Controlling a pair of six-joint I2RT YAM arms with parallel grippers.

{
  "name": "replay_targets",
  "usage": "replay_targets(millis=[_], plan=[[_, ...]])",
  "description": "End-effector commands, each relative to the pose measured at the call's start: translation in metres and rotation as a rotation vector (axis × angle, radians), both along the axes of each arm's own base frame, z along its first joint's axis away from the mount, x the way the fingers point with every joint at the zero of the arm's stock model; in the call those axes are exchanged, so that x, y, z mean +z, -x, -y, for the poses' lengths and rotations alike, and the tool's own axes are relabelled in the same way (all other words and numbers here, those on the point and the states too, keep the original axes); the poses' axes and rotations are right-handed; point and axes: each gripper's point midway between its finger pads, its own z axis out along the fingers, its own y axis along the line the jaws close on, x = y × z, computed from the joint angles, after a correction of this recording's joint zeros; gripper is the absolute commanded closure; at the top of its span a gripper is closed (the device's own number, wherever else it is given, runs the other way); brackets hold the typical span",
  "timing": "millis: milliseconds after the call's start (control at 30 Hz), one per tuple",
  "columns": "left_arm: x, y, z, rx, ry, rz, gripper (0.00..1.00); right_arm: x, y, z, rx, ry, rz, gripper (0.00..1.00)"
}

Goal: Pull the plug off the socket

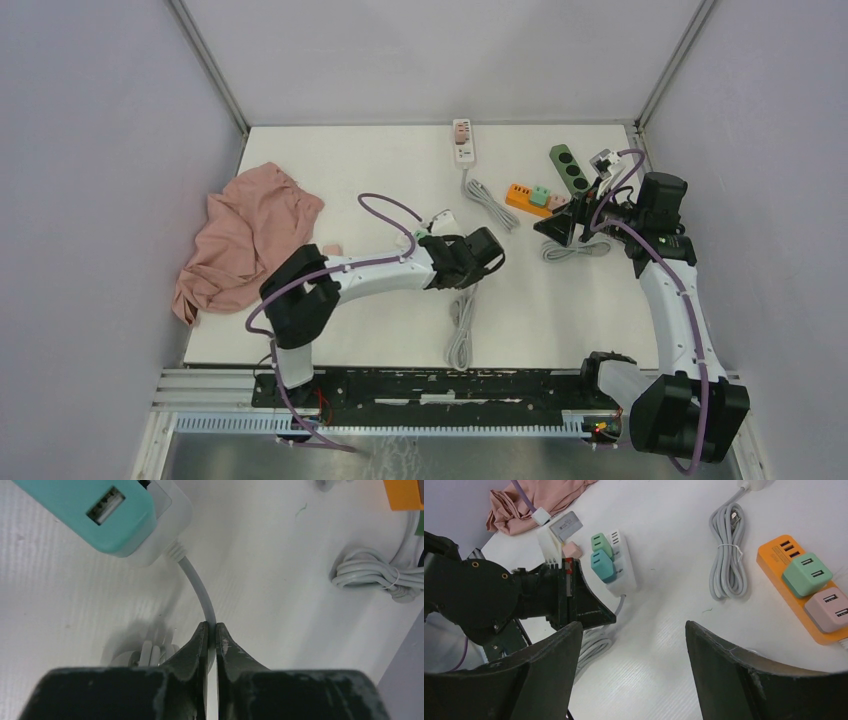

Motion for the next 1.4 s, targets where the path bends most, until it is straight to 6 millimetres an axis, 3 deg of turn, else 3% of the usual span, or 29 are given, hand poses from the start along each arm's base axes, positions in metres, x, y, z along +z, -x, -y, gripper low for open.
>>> replay_targets(millis=[0,200,333,633,833,1133,1367], plan=[[0.018,-0.007,0.042,-0.018,0.101,0.041,0.83,0.024,0.001,-0.003,0.038,0.004,0.088,0.19],[0.022,-0.002,0.051,-0.087,0.135,0.056,0.35,0.025,0.002,-0.003,0.038,0.010,0.090,0.19],[0.033,0.003,0.050,-0.150,0.150,0.078,0.25,0.024,0.001,-0.002,0.038,0.013,0.087,0.19],[0.072,0.032,0.019,-0.378,0.164,0.226,0.21,0.023,0.002,-0.002,0.041,0.020,0.089,0.18],[0.077,0.049,-0.017,-0.560,0.134,0.422,0.22,0.021,0.002,-0.002,0.040,0.024,0.087,0.18],[0.044,0.083,-0.047,-0.864,0.009,0.467,0.26,0.018,0.001,-0.001,0.040,0.026,0.082,0.18],[0.021,0.083,-0.067,-0.863,-0.064,0.461,0.28,0.016,0.000,-0.001,0.039,0.027,0.078,0.18]])
